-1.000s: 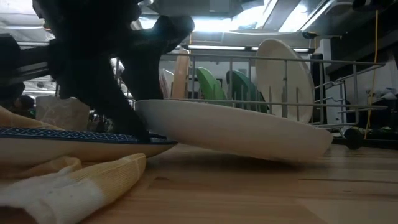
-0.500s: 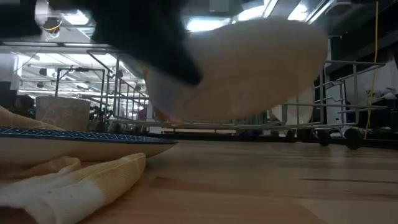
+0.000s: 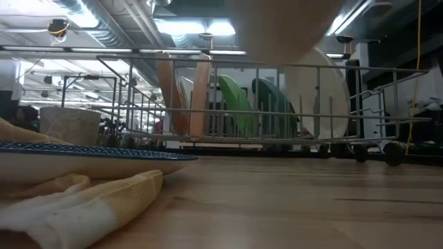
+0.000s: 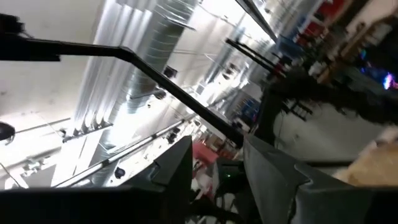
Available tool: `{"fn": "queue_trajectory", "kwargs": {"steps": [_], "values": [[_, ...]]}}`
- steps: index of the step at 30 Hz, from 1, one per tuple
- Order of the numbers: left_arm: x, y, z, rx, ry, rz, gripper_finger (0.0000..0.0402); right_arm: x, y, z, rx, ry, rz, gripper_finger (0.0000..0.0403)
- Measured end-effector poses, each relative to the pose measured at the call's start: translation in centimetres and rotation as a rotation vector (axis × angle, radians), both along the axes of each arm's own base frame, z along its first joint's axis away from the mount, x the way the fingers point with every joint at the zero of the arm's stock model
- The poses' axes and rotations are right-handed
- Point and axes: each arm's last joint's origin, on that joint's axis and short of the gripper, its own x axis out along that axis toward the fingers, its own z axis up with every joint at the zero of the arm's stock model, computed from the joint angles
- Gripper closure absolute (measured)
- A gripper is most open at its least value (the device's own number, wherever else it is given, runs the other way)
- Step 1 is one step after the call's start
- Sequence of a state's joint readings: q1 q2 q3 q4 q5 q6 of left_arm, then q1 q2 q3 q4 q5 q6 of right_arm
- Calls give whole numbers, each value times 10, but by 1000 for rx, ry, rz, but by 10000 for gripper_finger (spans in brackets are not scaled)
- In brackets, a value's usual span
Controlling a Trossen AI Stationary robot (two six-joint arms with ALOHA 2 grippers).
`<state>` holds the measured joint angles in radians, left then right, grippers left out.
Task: Sort dishes
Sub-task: Put the white plate in the dish rack
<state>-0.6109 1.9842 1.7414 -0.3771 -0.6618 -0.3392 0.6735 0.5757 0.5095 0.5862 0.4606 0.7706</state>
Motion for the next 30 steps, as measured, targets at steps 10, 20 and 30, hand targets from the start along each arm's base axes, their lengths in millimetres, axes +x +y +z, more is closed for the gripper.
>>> {"fn": "queue_trajectory", "kwargs": {"steps": [10,20,30], "values": [[17,32,55,-257,-313,446,399,-26,-21,13,-92,-136,-105,256],[32,112,81,-319,-440,720,399,-48,-38,19,-136,-228,-168,256],[32,186,81,-457,-380,887,399,-58,-46,19,-198,-260,-199,256]]}}
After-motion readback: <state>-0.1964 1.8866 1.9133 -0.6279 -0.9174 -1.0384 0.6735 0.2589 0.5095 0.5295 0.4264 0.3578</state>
